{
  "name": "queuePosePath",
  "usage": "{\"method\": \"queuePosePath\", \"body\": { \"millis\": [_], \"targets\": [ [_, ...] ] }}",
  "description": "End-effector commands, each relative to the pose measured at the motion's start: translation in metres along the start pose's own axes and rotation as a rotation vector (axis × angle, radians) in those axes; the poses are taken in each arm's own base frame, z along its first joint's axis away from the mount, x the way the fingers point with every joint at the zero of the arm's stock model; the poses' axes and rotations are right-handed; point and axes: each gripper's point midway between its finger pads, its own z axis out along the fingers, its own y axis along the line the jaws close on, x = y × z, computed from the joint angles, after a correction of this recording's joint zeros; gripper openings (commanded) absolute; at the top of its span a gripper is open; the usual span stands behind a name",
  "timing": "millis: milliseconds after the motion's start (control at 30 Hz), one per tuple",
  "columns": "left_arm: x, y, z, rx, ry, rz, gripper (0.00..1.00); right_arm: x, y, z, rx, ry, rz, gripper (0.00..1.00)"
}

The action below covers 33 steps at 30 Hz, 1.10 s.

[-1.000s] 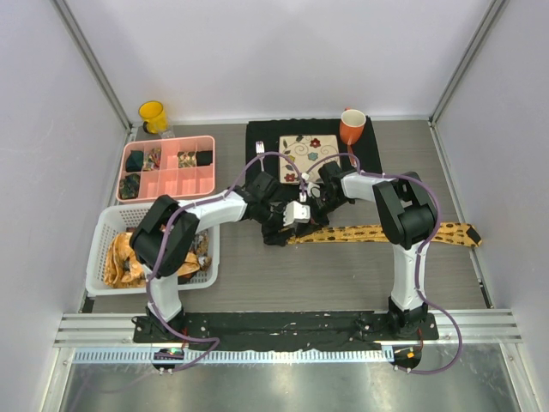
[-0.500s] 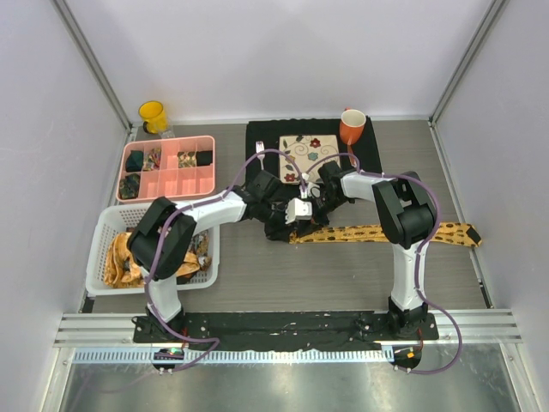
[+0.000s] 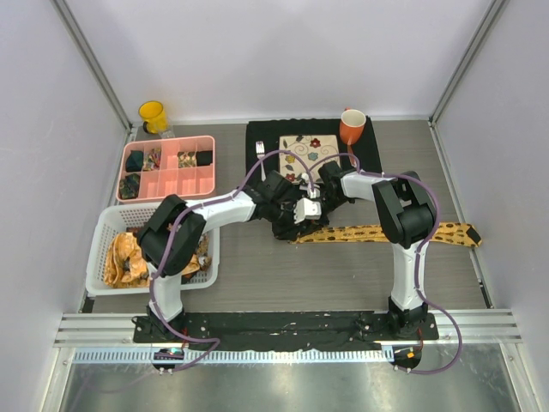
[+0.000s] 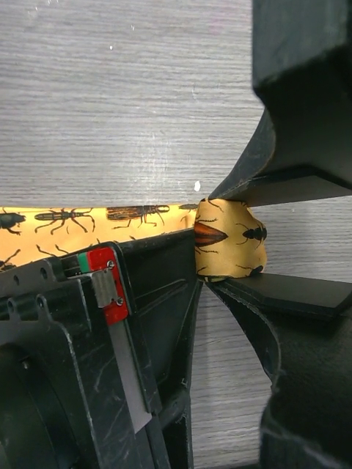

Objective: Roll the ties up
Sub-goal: Roll the tie at the center of the board.

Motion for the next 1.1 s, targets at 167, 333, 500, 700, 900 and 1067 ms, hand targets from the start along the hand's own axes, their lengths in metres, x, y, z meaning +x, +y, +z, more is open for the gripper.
{"method": "queuePosePath", "body": {
  "millis": [167, 333, 500, 700, 900, 1067],
  "targets": [
    [0.031, 0.0, 0.014, -0.026, 0.133, -0.012, 0.4, 0.002, -0.06, 0.012, 0.219, -0.009, -0.022, 0.01],
    [0.05, -0.007, 0.01, 0.003, 0.209, 0.005, 0.32, -0.004, -0.047, 0.002, 0.161, -0.041, -0.018, 0.01],
    [0.06, -0.012, 0.008, 0.042, 0.245, 0.015, 0.27, -0.009, -0.036, -0.013, 0.118, -0.071, -0.017, 0.07],
    [0.058, -0.011, 0.009, 0.063, 0.271, 0.001, 0.25, -0.01, -0.026, -0.029, 0.091, -0.08, -0.01, 0.13],
    [0.058, -0.009, 0.006, 0.058, 0.311, -0.007, 0.23, -0.014, -0.015, -0.042, 0.043, -0.094, -0.005, 0.15],
    [0.055, -0.008, 0.002, 0.039, 0.3, -0.004, 0.23, -0.01, -0.017, -0.032, 0.023, -0.071, 0.006, 0.05]
  ]
}}
